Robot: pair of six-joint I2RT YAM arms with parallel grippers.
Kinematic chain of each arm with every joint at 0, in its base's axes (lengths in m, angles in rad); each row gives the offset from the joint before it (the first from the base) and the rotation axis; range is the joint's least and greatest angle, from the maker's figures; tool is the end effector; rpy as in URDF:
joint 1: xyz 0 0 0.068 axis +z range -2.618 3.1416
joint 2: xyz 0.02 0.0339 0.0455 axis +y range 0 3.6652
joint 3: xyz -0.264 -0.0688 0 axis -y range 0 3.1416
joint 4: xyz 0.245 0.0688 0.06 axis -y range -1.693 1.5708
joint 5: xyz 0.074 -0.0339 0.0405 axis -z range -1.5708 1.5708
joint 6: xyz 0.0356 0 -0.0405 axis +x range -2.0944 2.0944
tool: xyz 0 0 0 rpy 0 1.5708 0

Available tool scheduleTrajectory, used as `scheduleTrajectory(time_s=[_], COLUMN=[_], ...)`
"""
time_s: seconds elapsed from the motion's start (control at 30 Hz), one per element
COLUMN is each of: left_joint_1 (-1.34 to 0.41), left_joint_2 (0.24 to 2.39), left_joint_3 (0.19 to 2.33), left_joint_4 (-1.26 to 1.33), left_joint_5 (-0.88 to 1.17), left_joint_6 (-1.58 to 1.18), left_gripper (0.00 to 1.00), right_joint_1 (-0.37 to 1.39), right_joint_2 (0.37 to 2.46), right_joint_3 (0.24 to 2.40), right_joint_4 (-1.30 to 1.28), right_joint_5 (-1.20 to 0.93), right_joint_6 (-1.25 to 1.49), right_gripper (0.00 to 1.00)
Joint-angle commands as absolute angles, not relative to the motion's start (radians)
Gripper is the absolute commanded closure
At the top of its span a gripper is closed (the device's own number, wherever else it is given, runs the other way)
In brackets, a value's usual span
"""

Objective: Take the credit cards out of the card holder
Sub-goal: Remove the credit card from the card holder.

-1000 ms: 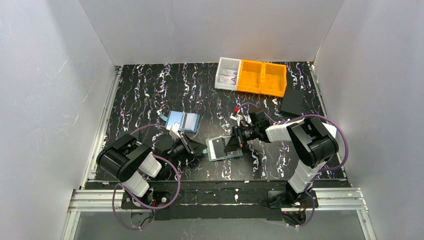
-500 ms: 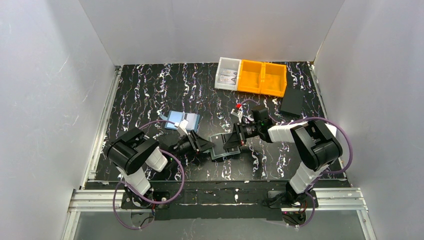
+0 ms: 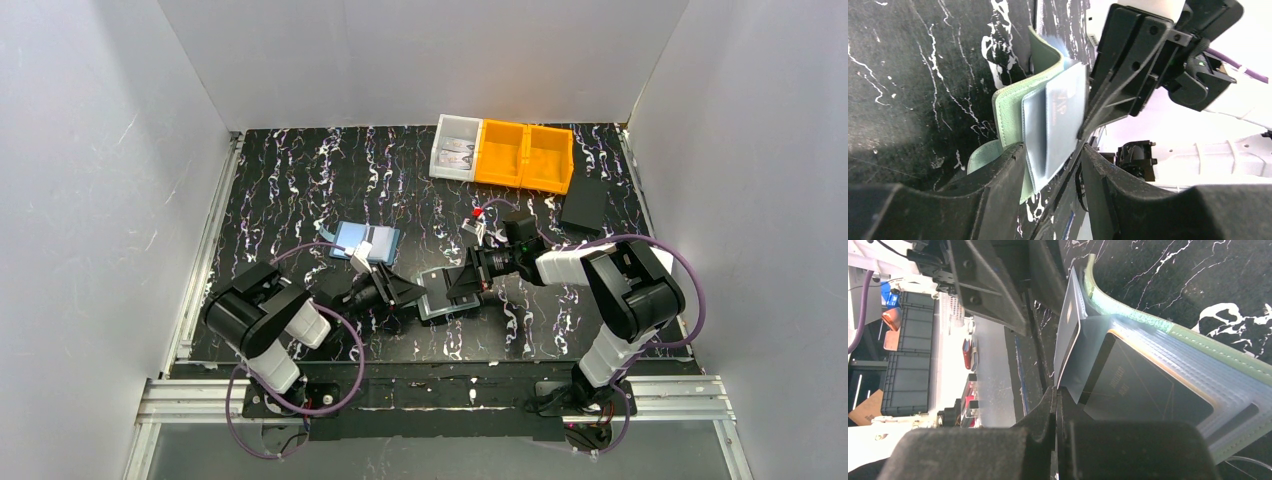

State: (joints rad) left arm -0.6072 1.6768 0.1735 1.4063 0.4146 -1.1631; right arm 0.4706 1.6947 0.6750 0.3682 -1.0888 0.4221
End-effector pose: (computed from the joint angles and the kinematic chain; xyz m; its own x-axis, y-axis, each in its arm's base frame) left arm 0.1810 -0.1432 0.1253 -0.8132 -0.4581 -0.3588 0.2646 0.2581 -0.9292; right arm 0.2566 0.1660 0.1433 -0.8364 -0.2124 -0.5053 -0.5432 0.1981 0.8159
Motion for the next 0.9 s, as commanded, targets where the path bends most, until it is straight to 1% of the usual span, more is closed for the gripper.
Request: scheduleTrajectory(time_s=[0.0,0.17,0.43,0.57,0.73,0.87], left_joint_1=[-0.615,-0.615,-0.615,-0.615,-0.615,-0.615], left_joint_2=[1.588,1.534,1.55,1.51,1.409,1.403], left_joint_3=[0.143,0.149,0.199,0.183,0.151,0.173], left_joint_4=[1.417,1.4,1.397,1.398,1.3,1.259], left_joint_5=[0.409,0.431,0.466,0.449,0.404,0.427], left_joint_6=[-1.163,-1.17,-1.178,-1.173,-1.138,-1.13], left_gripper=[0.55,0.54,0.53,0.53,0.52,0.51], right_joint_1=[0.468,0.468,0.468,0.468,0.468,0.468], right_joint_2=[1.67,1.672,1.675,1.678,1.685,1.688], right_joint_3=[0.701,0.701,0.701,0.702,0.704,0.702], right_joint_4=[0.377,0.377,0.379,0.379,0.38,0.408], right_joint_5=[-1.096,-1.101,-1.105,-1.103,-1.108,-1.124], right_joint_6=[0.39,0.39,0.387,0.386,0.389,0.412], right_gripper=[0.99,0.99,0.99,0.99,0.99,0.99])
